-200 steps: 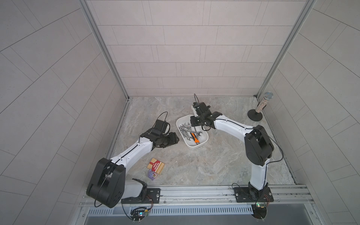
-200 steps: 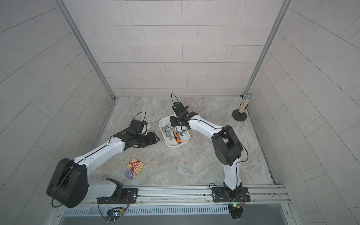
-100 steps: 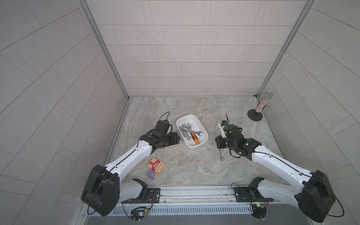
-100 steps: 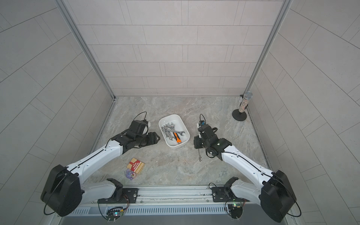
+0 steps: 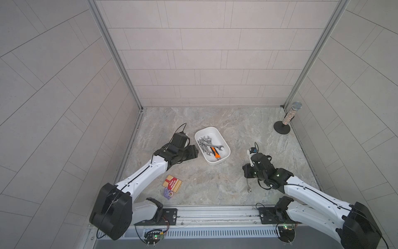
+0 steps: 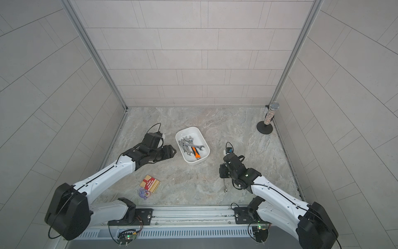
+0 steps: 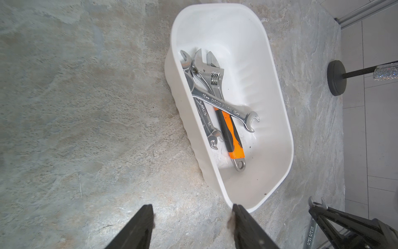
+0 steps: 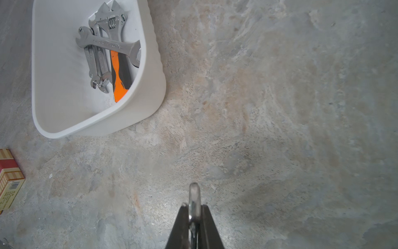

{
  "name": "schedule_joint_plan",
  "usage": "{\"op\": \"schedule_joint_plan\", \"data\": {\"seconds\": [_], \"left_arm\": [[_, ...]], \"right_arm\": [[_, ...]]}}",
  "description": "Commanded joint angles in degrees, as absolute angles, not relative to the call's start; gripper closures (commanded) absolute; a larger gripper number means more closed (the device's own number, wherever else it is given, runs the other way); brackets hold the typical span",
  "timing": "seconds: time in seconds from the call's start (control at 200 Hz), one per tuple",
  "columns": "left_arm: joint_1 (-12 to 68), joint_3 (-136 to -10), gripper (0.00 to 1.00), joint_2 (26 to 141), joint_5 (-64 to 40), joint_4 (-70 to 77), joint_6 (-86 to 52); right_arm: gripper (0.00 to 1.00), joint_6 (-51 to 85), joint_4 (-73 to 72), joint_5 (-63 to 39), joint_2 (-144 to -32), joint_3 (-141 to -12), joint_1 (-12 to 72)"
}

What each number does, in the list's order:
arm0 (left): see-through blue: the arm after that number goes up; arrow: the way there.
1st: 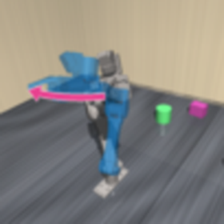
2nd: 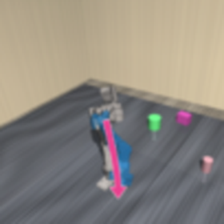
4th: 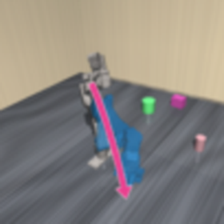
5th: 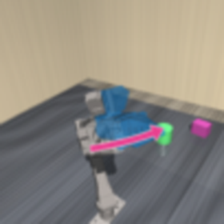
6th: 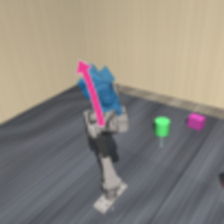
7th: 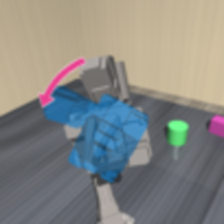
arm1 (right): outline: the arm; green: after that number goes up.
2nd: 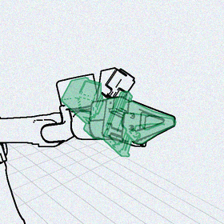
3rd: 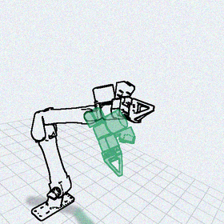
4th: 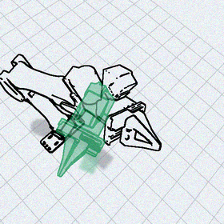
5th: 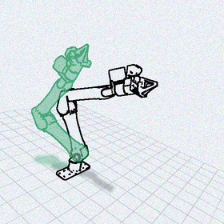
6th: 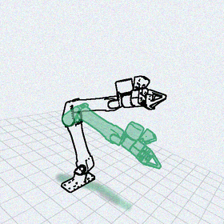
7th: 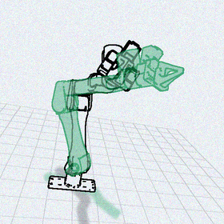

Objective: Take out the wrench from the storage box
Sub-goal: Place the wrench at the center of the board.

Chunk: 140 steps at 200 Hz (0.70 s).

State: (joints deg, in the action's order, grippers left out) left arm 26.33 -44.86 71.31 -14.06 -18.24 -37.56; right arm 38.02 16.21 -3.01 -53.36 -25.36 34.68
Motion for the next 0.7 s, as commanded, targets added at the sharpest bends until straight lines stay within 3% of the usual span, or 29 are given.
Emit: {"op": "schedule_joint_plan", "data": {"seconds": [0.0,0.695], "left_arm": [[26.7,-44.9,0.36,71.9,-12.5,-17.3,-38.0],[26.5,-44.3,0.34,71.8,-14.0,-15.2,-37.2]], "right_arm": [[1.00,39.8,12.3,-3.1,-53.8,-24.4,34.9],[1.00,47.9,-8.6,-11.7,-74.9,-23.2,35.0]]}}
